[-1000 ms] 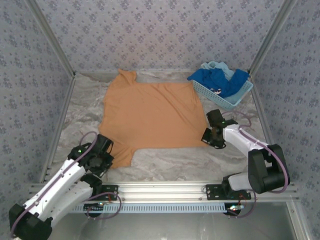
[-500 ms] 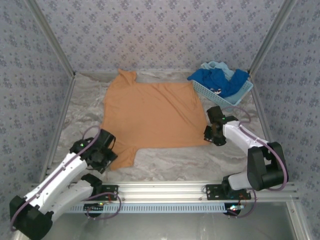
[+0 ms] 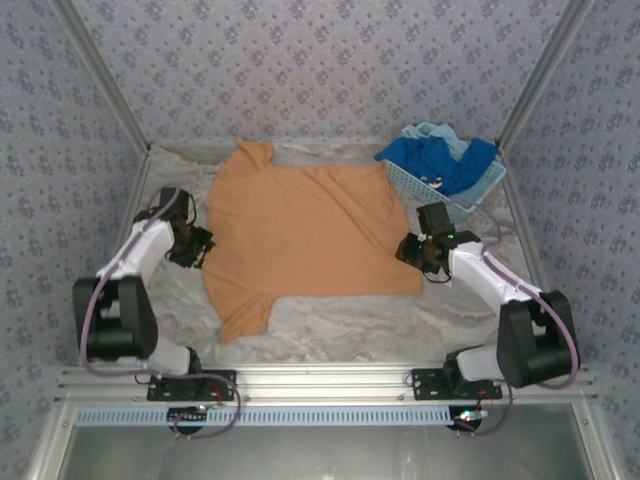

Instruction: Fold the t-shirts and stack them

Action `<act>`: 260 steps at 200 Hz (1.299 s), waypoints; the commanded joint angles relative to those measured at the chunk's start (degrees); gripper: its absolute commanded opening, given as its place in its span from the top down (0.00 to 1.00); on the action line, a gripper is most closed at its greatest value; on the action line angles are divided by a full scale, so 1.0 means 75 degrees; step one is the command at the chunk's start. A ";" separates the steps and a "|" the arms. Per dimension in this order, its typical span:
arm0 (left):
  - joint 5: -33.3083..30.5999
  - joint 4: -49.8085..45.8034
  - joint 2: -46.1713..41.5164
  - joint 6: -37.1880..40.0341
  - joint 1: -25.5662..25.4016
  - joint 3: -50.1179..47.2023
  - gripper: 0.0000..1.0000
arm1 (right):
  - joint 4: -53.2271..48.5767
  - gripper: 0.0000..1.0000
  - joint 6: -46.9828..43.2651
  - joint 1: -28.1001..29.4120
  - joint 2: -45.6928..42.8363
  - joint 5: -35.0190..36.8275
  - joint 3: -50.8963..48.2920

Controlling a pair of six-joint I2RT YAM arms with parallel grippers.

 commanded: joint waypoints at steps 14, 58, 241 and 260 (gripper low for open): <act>0.0284 0.0907 0.1886 0.0479 0.0223 0.1249 0.75 | 0.0603 0.66 -0.0197 0.0080 0.0805 -0.0700 0.0624; -0.0258 0.0899 0.2612 0.0269 0.0917 0.0545 0.82 | 0.0321 0.65 -0.0248 0.0133 0.1752 -0.0828 0.1247; 0.0300 0.0650 0.3364 0.1231 0.1735 0.1519 0.73 | -0.1279 0.68 0.0010 0.0389 0.5463 -0.0225 0.4429; 0.0345 0.0564 0.3629 0.1357 0.1741 0.2001 0.73 | -0.1516 0.68 -0.0196 0.0266 0.5869 -0.0453 0.5018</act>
